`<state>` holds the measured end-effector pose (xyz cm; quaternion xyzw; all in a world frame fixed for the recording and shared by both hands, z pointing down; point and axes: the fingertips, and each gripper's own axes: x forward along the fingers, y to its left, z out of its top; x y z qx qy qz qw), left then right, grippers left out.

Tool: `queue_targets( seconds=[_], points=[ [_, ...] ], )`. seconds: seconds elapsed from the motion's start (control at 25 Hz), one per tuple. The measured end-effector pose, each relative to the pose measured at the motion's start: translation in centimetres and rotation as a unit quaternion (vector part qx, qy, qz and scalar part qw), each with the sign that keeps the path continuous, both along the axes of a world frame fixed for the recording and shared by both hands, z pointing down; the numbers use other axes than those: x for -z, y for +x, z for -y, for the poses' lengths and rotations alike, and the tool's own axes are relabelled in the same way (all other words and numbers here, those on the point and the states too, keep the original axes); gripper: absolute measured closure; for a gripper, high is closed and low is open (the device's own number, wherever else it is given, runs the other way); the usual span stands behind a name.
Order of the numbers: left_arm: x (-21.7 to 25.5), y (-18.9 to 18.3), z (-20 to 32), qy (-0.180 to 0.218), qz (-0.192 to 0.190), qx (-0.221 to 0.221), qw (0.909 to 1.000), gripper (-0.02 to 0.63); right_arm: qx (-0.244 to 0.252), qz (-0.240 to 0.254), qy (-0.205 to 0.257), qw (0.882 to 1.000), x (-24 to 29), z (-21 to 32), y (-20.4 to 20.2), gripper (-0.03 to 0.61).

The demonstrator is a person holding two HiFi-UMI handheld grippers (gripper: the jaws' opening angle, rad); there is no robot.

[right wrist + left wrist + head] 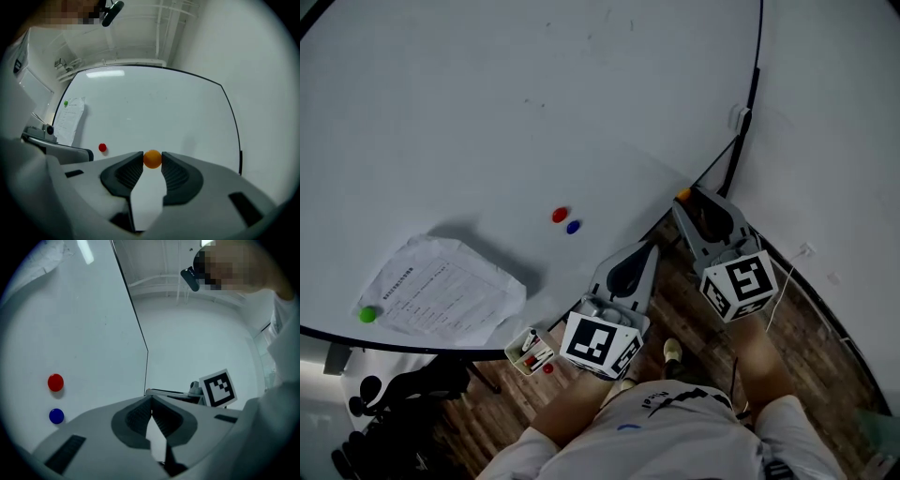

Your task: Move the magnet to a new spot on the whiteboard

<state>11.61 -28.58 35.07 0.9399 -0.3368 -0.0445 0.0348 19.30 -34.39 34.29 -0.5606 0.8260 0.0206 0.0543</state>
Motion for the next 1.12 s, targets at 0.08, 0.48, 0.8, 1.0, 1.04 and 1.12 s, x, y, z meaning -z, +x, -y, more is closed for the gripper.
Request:
queue_targets(
  seconds=[0.08,0.48,0.8,1.0,1.04,1.12],
  points=[
    [-0.5,0.3,1.1,-0.002,0.004,0.01,0.9999,0.601,0.009,0.002,-0.006,1.0,-0.9,1.6,0.2,0.451],
    [-2.2,0.3,5.9,-0.019,0.026,0.056,0.9979,0.602,0.046,0.009,-0.031,0.998,-4.1,9.7,0.0,0.451],
    [-3.0,-0.2,8.8,-0.024,0.04,0.081,0.9956,0.601,0.065,0.014,-0.051,0.997,-5.9,14.5,-1.0,0.451],
    [-3.3,-0.3,9.6,-0.027,0.041,0.081,0.9955,0.603,0.068,0.023,-0.043,0.997,-5.8,15.1,-1.1,0.451],
    [-3.4,-0.4,9.7,-0.028,0.041,0.081,0.9955,0.602,0.069,0.025,-0.041,0.996,-5.8,15.1,-1.1,0.451],
    [-3.4,-0.2,9.7,-0.029,0.042,0.079,0.9956,0.602,0.072,0.026,-0.042,0.996,-5.8,15.1,-1.2,0.451]
  ],
)
